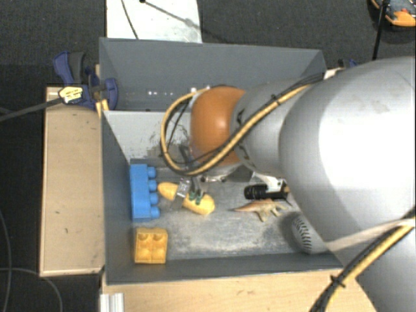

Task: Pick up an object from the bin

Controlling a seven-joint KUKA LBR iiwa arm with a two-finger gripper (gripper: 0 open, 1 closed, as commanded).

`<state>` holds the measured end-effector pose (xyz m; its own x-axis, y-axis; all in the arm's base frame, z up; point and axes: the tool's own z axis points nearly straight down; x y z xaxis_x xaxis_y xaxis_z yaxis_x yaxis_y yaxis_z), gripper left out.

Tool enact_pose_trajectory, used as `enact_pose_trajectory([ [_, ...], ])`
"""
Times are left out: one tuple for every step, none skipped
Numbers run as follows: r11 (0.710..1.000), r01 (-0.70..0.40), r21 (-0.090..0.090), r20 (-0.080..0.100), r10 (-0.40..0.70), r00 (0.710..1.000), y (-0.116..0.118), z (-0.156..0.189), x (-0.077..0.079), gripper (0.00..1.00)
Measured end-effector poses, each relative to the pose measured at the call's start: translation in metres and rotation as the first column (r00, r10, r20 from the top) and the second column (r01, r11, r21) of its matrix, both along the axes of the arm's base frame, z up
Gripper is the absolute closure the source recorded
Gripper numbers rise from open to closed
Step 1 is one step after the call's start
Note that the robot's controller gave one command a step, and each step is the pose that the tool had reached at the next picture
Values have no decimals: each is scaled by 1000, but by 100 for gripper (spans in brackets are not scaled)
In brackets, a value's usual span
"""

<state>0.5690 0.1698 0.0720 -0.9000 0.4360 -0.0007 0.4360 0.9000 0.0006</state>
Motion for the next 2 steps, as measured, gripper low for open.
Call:
enact_pose_trajectory([
  [1000,0,-1,-1,0,1000,0,4,-1,100],
  [1000,0,0,-3,0,1000,0,21,-1,100],
])
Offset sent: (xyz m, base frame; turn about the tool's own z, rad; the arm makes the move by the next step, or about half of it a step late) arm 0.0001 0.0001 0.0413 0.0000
